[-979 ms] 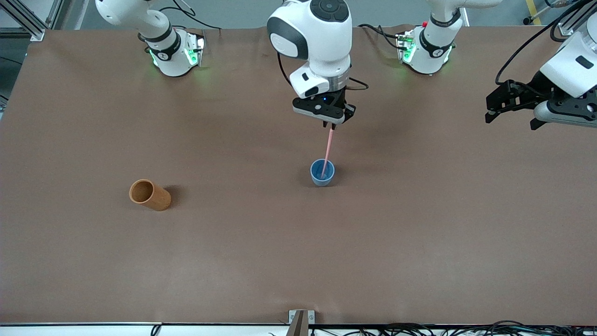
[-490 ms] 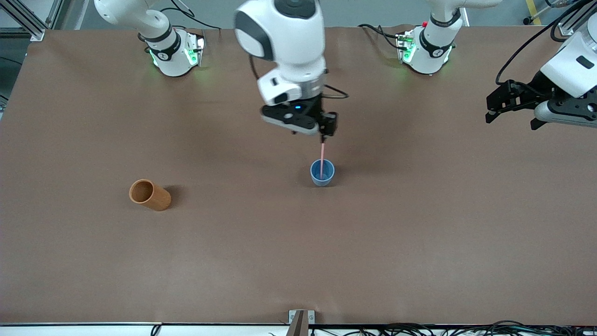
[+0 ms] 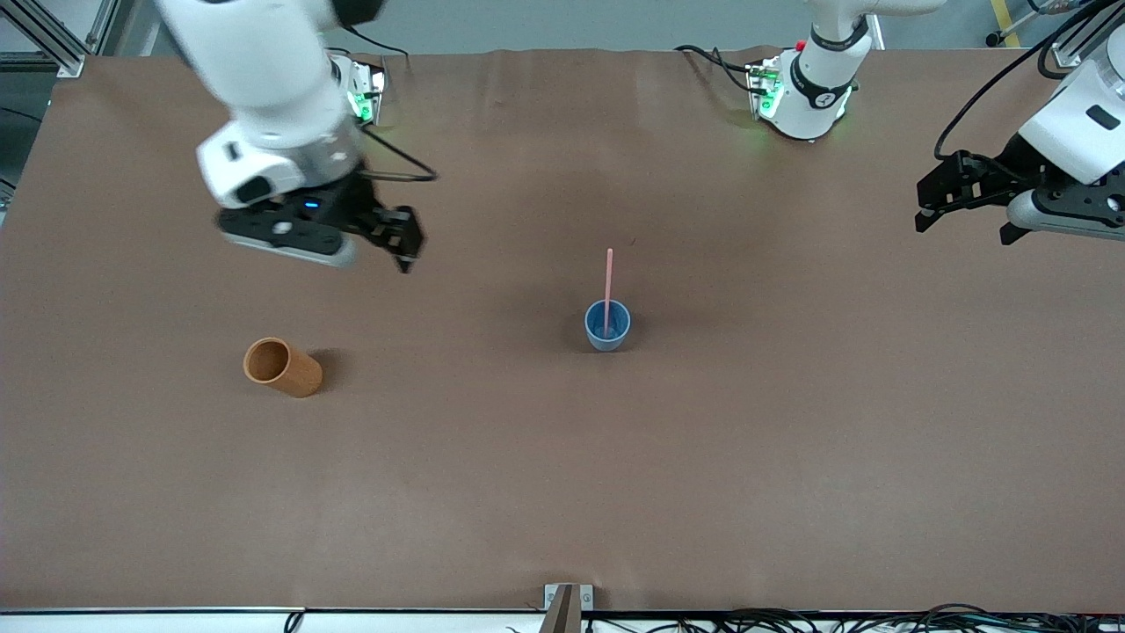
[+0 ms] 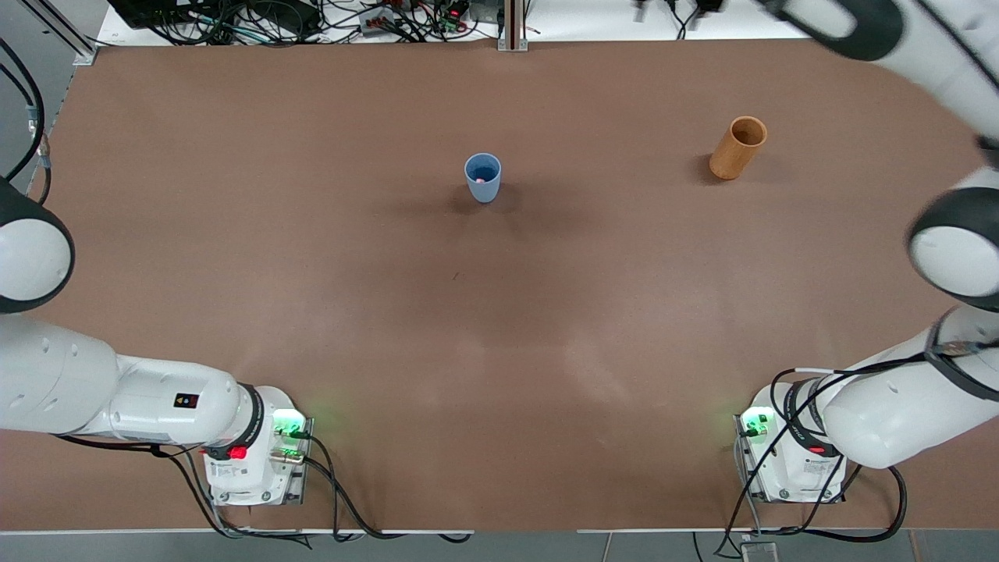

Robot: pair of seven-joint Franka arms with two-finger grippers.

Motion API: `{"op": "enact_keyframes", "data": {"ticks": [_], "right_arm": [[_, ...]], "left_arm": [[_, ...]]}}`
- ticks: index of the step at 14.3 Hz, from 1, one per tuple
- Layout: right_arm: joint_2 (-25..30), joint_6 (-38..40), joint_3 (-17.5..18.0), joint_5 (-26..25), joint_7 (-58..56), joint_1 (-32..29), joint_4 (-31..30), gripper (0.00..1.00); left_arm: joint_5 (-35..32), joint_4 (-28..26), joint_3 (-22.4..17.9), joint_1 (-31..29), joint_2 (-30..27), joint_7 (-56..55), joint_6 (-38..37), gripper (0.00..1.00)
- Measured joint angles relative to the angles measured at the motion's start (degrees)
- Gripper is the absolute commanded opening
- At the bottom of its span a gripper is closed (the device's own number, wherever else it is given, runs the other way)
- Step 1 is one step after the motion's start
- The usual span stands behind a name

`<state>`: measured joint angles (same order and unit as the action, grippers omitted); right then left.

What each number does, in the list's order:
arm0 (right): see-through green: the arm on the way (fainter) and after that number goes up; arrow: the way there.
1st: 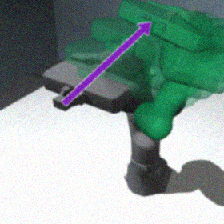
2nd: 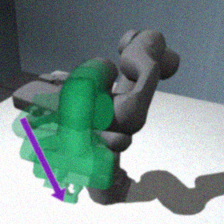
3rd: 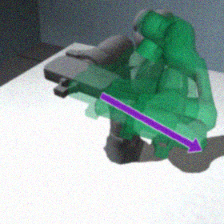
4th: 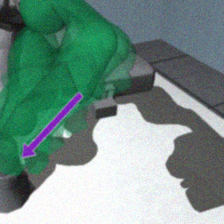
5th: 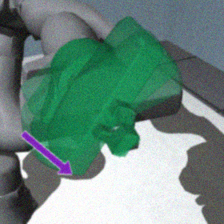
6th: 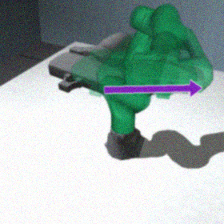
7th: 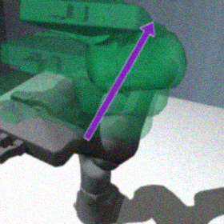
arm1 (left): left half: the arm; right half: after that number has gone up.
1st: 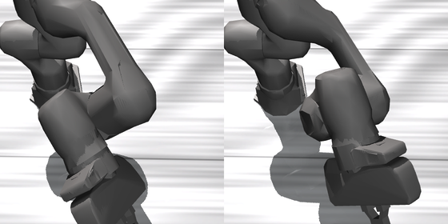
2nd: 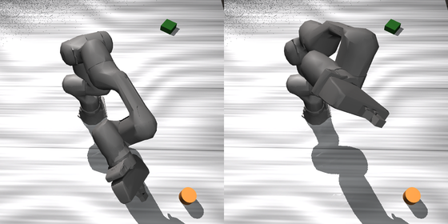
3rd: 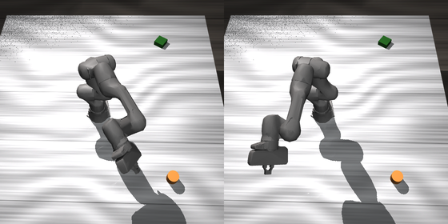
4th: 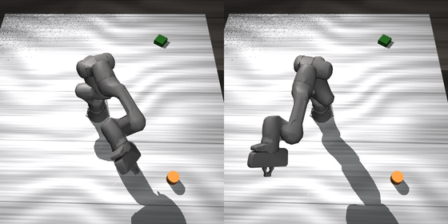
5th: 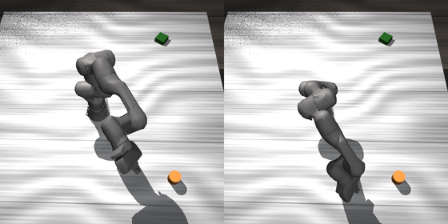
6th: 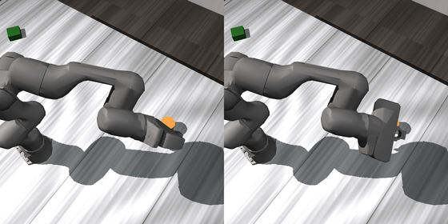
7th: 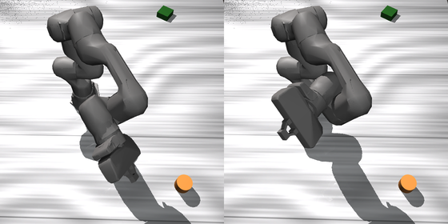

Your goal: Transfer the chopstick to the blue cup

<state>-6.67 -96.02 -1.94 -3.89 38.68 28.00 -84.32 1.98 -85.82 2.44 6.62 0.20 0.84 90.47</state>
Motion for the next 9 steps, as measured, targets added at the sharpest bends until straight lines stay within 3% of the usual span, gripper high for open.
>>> {"op": "enact_keyframes", "data": {"ticks": [4, 6, 9], "right_arm": [[11.3, -0.7, -0.1, 0.0, -11.6, -8.5, -13.3, 1.00], [15.1, -0.8, -1.1, 0.0, -16.2, -12.1, -17.1, 1.00], [17.8, 0.1, -7.9, 0.5, -27.8, -14.0, -19.0, 1.00]], "left_arm": [[0.0, 0.0, 0.0, 0.0, 0.0, 0.0, 0.0, 1.00], [0.0, 0.0, 0.0, 0.0, 0.0, 0.0, 0.0, 1.00], [0.0, 0.0, 0.0, 0.0, 0.1, 0.0, -0.1, 1.00]]}}
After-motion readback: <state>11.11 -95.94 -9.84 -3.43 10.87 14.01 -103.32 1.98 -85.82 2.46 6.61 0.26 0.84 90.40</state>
